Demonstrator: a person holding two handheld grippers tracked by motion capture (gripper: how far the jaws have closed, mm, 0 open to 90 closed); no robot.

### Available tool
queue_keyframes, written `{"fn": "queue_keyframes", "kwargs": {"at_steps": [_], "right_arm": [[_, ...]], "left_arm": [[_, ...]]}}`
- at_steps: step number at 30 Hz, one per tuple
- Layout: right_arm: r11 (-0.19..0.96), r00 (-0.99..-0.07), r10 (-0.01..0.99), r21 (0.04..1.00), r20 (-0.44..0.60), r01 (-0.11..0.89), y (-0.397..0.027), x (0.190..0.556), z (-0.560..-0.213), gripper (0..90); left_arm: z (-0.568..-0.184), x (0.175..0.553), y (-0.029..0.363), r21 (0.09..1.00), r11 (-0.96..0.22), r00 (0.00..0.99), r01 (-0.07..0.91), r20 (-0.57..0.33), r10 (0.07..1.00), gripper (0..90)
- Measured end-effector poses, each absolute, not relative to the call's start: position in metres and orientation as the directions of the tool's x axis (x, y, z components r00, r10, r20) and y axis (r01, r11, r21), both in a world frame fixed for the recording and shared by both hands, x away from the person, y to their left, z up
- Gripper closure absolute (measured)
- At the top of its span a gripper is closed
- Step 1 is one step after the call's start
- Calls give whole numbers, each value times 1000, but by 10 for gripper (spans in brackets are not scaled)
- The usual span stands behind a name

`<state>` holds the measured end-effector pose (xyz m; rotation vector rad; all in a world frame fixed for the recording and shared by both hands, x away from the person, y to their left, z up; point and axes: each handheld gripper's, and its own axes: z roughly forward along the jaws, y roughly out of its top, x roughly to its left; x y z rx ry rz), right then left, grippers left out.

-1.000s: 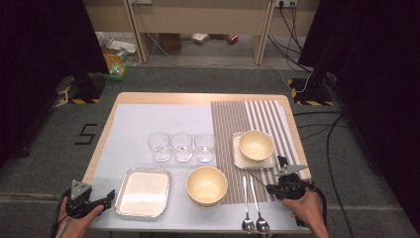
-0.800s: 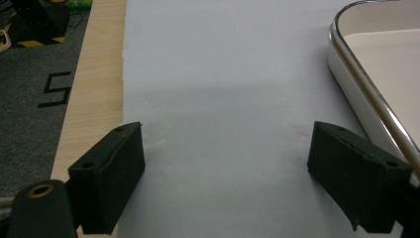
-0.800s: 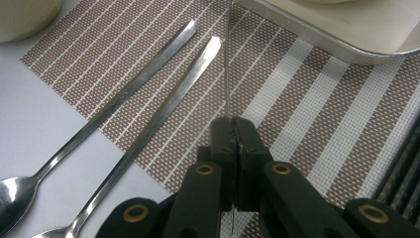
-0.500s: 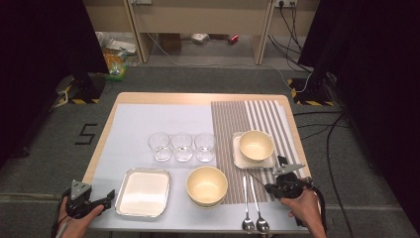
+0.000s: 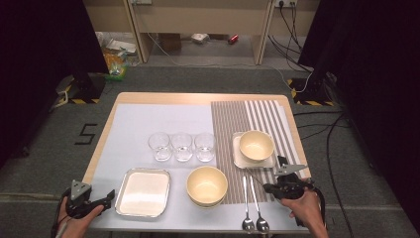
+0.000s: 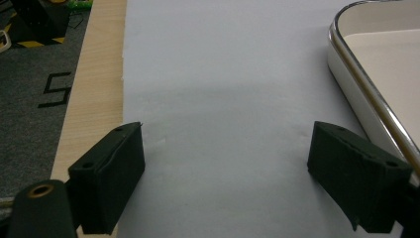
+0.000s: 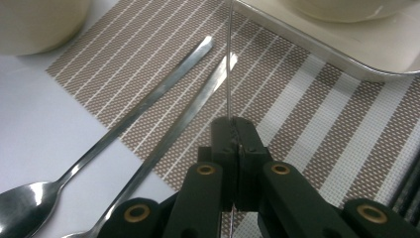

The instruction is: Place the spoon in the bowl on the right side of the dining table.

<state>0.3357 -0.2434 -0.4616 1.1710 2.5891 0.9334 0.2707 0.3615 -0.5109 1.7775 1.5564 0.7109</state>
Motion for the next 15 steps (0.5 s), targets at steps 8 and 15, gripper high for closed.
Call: {"fn": "queue_keyframes", "kwargs": {"at_steps": [8,15], "right_arm": [[478,-707,692,641,145,600,-243,331,-450,897],[439,-714,679,685,171,582,-248,332,-439,897]], "left_arm": [[-511,271,362,774,-73,144,629,-24,989,135],[-511,271,362,773,-74,146,630,-24,989,135]]}}
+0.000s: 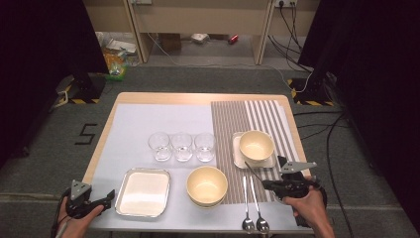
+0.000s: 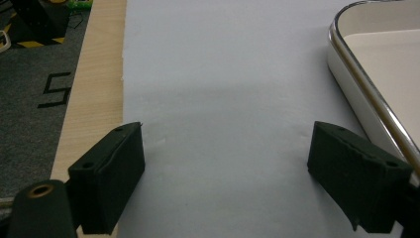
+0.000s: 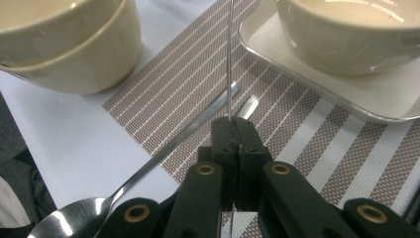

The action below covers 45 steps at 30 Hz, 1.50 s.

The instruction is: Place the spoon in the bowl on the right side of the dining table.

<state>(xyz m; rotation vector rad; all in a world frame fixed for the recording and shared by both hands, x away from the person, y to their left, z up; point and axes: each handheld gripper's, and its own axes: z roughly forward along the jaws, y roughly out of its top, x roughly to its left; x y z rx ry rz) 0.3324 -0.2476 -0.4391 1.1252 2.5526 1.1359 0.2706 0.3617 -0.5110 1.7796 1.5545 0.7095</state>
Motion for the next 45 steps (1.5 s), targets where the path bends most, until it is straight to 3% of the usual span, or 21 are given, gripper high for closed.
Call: {"fn": "queue_keyframes", "kwargs": {"at_steps": [20,45], "right_arm": [[298,-725,647,797,235,525,-254,358,-404,897],[242,-701,663,810,264,534,-249,404,-381,898]], "left_arm": [[-511,271,362,771,-77,149,633,-23,989,134],[-511,271,362,771,-74,147,633,-26,989,134]]}}
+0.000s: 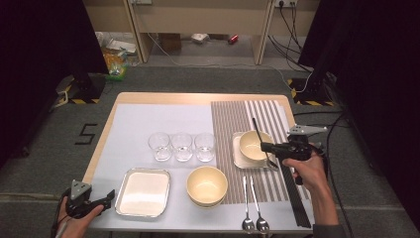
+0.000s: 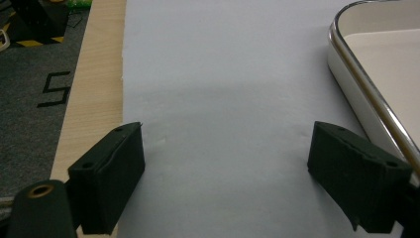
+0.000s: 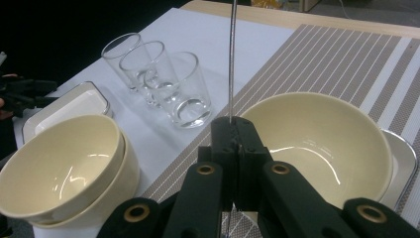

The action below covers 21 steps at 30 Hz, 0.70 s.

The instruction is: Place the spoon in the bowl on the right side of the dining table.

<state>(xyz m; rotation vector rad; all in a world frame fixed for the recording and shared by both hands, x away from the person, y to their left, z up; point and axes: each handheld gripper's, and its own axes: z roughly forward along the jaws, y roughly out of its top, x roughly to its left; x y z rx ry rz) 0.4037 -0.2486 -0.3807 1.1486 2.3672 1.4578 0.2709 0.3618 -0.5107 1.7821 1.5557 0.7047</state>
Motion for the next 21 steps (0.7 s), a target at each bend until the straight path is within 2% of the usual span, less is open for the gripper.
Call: {"fn": "queue_keyframes", "kwargs": {"at_steps": [21], "right_arm": [[184,-665,689,818,288,545,-243,447,-372,898]], "left_arm": [[-510,271,362,768,-76,148,636,-25,989,134]]}}
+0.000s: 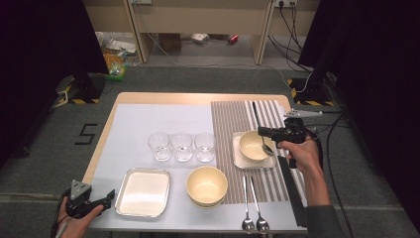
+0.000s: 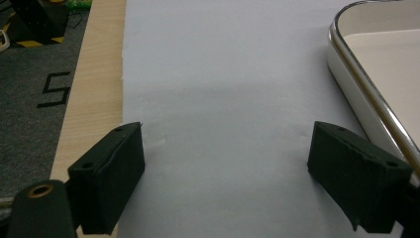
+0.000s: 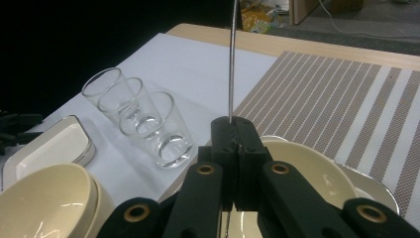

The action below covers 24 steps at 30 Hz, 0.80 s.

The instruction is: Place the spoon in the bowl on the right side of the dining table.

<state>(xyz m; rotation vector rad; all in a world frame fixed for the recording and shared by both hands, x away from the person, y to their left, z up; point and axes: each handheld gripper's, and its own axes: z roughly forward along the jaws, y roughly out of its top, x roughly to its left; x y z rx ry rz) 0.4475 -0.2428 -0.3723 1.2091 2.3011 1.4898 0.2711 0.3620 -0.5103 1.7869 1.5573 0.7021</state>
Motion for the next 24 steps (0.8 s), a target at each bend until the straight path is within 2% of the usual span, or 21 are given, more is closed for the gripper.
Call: {"fn": "queue_keyframes", "kwargs": {"at_steps": [24], "right_arm": [[174,-619,723,785,308,594,-231,479,-401,897]], "left_arm": [[-511,271,362,770,-75,149,634,-26,989,134]]}}
